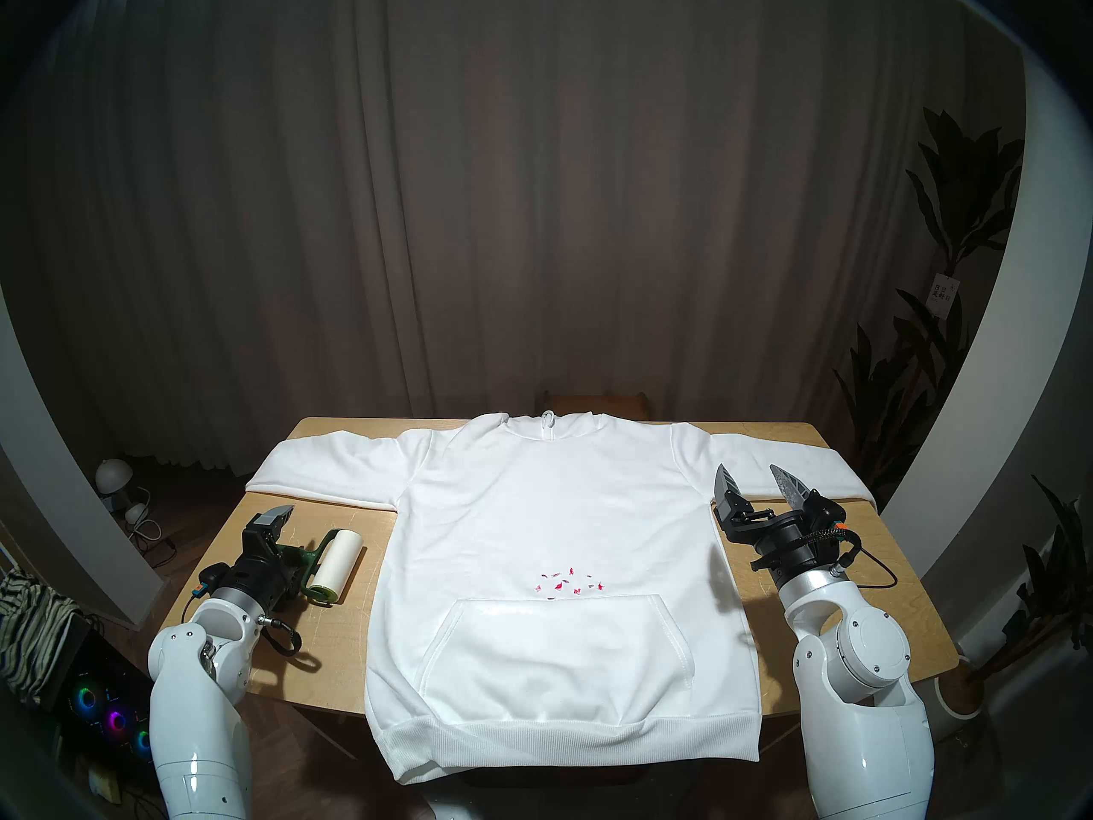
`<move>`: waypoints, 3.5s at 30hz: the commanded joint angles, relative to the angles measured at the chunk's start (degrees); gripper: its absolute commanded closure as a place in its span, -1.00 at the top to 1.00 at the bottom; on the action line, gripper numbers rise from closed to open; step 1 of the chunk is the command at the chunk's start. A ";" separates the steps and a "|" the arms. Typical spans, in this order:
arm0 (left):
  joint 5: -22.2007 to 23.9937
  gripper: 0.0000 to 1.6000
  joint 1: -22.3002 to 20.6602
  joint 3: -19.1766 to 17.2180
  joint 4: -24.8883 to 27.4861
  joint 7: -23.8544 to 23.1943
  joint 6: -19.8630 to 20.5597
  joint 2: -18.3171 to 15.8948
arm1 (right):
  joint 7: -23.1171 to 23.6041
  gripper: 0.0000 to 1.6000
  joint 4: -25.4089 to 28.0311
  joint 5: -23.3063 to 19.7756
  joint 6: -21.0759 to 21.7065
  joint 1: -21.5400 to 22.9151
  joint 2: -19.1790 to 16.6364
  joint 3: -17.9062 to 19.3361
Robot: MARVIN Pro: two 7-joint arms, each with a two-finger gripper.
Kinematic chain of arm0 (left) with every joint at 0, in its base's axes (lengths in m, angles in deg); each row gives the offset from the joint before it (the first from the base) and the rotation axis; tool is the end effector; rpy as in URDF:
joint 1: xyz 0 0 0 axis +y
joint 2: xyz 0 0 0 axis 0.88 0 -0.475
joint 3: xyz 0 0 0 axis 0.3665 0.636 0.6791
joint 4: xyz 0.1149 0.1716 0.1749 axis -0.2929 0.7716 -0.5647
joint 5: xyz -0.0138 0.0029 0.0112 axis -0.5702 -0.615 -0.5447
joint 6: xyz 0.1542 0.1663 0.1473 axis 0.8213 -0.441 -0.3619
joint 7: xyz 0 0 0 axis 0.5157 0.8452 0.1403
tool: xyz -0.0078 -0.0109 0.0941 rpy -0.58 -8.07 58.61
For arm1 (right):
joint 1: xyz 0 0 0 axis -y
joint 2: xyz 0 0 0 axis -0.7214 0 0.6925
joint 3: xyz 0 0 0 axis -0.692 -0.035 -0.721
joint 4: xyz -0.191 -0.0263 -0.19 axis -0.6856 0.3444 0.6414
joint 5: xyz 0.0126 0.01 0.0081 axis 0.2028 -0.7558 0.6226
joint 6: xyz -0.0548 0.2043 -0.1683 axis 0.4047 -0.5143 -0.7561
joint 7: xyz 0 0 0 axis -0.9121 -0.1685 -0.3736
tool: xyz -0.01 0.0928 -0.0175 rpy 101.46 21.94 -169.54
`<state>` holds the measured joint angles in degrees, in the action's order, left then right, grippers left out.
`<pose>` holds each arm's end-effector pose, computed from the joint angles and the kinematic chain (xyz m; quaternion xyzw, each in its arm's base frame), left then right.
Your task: Use the fur roller to clean a top
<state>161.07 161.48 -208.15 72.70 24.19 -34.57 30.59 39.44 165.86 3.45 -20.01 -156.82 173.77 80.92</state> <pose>0.2929 0.1847 -0.3389 0.5727 0.5353 0.4598 0.4172 0.2823 -0.0577 -0.2641 -0.6705 0.0089 -0.7367 0.0876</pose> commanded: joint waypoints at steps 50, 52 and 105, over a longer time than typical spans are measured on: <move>-2.87 -1.00 3.79 4.09 8.33 -18.64 1.07 1.70 | 0.08 1.00 1.29 0.71 -0.39 0.42 0.46 0.34; -2.89 -1.00 2.92 4.51 8.71 -19.27 1.11 1.74 | 0.09 1.00 1.25 0.75 -0.38 0.44 0.47 0.34; -31.94 -1.00 12.10 44.24 23.85 -8.43 -40.45 3.32 | 4.76 1.00 -15.31 6.14 -8.81 3.27 -3.92 1.08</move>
<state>129.32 177.43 -168.43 97.08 15.16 -70.58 37.09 44.21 150.71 8.90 -26.70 -155.97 170.47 82.09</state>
